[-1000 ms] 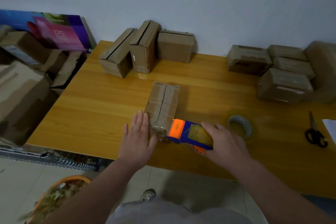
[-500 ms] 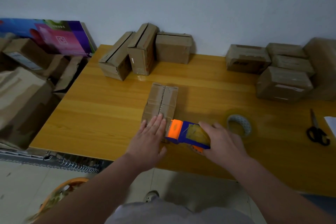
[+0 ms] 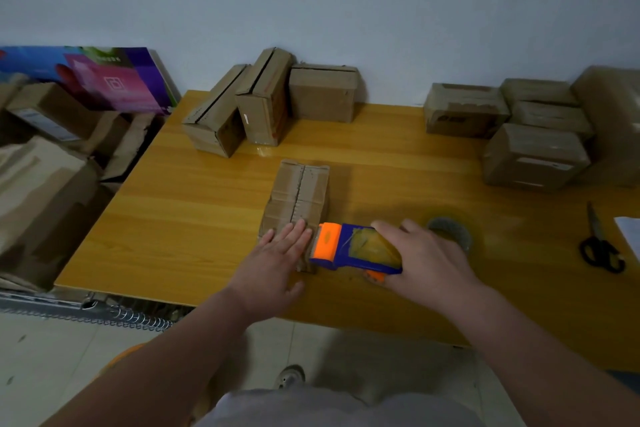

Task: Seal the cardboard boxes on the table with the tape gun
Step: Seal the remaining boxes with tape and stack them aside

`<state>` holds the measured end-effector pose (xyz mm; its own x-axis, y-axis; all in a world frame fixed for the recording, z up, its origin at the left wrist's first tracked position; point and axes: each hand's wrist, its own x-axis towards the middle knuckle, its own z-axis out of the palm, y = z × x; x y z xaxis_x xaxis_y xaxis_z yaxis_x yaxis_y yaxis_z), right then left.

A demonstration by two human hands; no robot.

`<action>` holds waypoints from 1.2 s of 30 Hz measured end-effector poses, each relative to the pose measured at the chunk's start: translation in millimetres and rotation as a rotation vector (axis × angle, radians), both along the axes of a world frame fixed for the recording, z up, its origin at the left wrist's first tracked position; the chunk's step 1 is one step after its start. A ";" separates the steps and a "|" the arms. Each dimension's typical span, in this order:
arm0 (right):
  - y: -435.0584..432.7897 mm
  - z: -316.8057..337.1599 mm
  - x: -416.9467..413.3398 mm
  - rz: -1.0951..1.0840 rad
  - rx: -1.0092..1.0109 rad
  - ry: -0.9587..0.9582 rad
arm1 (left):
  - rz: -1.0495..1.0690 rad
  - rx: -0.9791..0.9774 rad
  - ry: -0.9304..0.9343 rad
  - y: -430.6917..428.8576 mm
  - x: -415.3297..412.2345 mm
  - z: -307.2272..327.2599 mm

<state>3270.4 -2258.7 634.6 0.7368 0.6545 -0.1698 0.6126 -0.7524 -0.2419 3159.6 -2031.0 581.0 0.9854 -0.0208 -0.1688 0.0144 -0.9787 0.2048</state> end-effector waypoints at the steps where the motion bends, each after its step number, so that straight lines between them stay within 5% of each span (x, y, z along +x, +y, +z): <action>1: -2.0 2.9 1.8 0.014 0.016 0.006 | -0.003 -0.008 -0.002 0.4 0.4 -0.7; 9: -23.0 28.3 16.2 0.078 0.094 0.071 | -0.024 -0.017 0.030 6.3 2.5 3.5; 25: 49.8 31.6 18.8 0.178 -0.232 0.084 | -0.003 -0.011 0.063 1.0 5.4 2.9; 33: 59.8 13.9 25.2 0.166 -0.410 0.309 | 0.004 0.004 0.069 -2.8 4.6 9.3; 36: 50.6 -7.8 20.6 0.086 -0.335 0.332 | 0.033 0.026 0.078 -3.6 6.6 9.6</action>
